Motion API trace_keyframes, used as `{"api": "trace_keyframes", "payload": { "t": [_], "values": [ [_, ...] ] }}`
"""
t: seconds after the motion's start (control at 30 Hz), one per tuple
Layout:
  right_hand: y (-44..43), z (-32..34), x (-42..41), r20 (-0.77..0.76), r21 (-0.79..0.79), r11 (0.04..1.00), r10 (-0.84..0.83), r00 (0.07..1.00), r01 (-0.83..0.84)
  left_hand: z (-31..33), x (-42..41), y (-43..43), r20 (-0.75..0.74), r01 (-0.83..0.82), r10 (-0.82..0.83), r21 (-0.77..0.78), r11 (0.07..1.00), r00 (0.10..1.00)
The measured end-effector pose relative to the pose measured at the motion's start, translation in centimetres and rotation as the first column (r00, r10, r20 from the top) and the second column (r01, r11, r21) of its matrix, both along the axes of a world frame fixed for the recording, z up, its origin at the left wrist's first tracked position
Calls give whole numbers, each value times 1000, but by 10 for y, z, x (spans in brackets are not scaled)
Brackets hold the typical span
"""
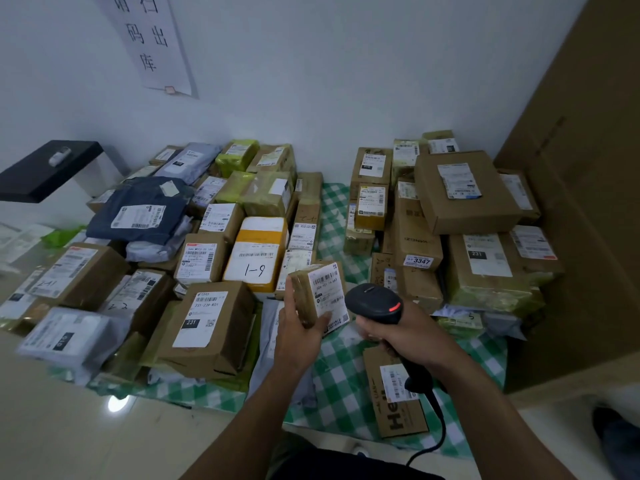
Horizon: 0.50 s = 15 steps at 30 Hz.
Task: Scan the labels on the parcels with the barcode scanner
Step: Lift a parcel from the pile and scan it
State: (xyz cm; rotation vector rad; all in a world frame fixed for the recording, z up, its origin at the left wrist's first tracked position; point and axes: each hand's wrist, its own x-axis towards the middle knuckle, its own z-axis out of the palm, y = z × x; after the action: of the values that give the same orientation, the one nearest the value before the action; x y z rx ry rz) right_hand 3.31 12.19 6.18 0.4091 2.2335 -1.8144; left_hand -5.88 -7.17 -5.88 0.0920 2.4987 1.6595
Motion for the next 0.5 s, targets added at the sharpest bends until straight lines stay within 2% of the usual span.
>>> {"api": "trace_keyframes", "payload": {
  "t": [0.1, 0.23, 0.4, 0.5],
  "values": [
    [1, -3, -2, 0, 9, 1000, 16, 1000, -16, 13, 18, -20, -30, -26, 26, -15, 1000, 999],
    [-4, -12, -10, 21, 16, 1000, 11, 1000, -11, 19, 31, -53, 31, -141, 147, -137, 980, 989],
    [-15, -20, -21, 35, -8, 998, 59, 998, -58, 10, 13, -66, 99, -37, 72, -321, 946, 992],
    [-20, -22, -23, 43, -27, 998, 66, 997, -65, 10, 11, -55, -40, -88, 78, -455, 886, 996]
  ]
}}
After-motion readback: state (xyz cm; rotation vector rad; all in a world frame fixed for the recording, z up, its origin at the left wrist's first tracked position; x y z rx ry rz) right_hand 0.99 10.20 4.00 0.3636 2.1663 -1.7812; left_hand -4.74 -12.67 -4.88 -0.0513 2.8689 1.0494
